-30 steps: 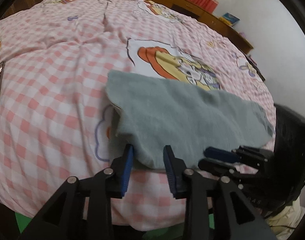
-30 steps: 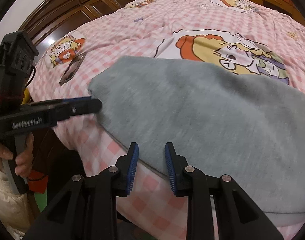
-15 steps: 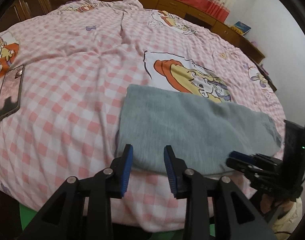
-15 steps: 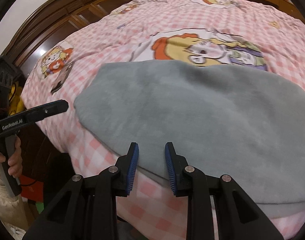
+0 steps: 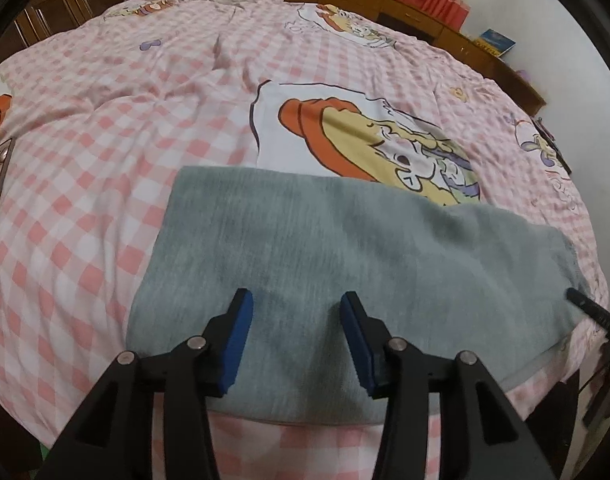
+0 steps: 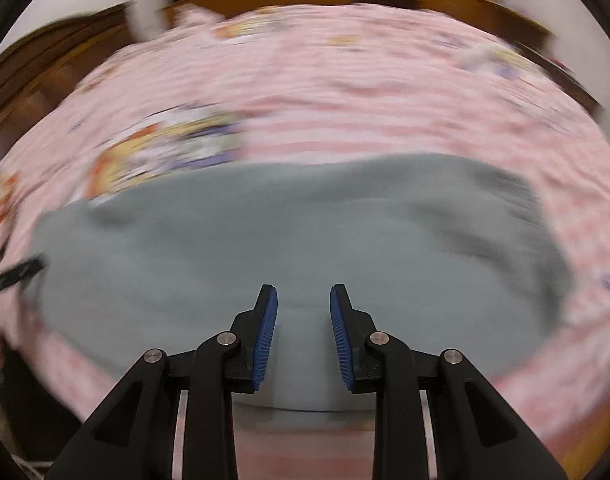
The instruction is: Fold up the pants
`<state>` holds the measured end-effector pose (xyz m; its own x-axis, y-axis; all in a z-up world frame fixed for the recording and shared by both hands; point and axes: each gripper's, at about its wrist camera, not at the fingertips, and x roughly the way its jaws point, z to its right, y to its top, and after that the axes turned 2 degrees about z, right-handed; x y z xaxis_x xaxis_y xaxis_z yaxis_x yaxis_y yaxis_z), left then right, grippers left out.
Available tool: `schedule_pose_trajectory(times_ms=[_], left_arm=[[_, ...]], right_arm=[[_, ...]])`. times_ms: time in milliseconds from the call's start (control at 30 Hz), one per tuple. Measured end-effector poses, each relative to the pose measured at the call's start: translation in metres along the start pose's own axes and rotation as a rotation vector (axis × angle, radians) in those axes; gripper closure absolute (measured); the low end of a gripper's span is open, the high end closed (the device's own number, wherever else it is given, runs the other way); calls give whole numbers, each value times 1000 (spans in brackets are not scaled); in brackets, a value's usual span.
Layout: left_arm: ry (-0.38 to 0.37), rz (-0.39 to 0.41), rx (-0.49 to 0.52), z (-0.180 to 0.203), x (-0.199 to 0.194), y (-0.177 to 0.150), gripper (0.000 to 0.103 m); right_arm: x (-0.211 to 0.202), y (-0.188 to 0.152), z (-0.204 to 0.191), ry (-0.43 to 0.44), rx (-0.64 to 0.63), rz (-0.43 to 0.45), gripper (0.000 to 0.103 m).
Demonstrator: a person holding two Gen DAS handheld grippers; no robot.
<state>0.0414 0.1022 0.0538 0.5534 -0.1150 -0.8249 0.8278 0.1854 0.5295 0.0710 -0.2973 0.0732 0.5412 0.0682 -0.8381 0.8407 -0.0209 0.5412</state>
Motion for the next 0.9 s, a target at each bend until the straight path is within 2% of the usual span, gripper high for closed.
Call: schedule_pose_trajectory(times_ms=[67, 133, 200, 300, 433, 500, 567, 600, 633, 700, 767, 900], left_arm=[[8, -5, 3, 2, 2, -3, 50], [23, -8, 13, 4, 3, -6, 49], [36, -10, 25, 7, 3, -10, 47], [56, -17, 43, 14, 3, -14, 42], [79, -21, 66, 20, 3, -19, 39], [80, -25, 68, 20, 4, -20, 38], [80, -27, 67, 20, 4, -21, 38], [79, -28, 65, 20, 4, -21, 38], [78, -29, 62, 20, 4, -21, 38], [75, -33, 51, 20, 4, -22, 37], [72, -43, 40, 20, 4, -24, 37], [62, -64, 50, 23, 3, -30, 37]], right_arm=[[-6, -3, 53, -65, 127, -2, 75], [-13, -9, 93, -93, 236, 8, 75], [-20, -16, 124, -105, 327, 26, 75], [-23, -25, 153, -65, 419, 42, 75], [-13, -24, 159, -118, 449, 22, 75], [-9, -26, 163, -100, 498, 30, 75], [-7, -26, 162, -51, 494, 37, 75], [-7, -25, 158, -27, 459, 40, 78], [-8, -21, 151, -26, 420, 52, 88], [-16, -9, 137, -62, 328, 88, 97], [-27, 6, 129, -65, 289, 144, 100], [-45, 18, 139, -90, 310, 209, 100]])
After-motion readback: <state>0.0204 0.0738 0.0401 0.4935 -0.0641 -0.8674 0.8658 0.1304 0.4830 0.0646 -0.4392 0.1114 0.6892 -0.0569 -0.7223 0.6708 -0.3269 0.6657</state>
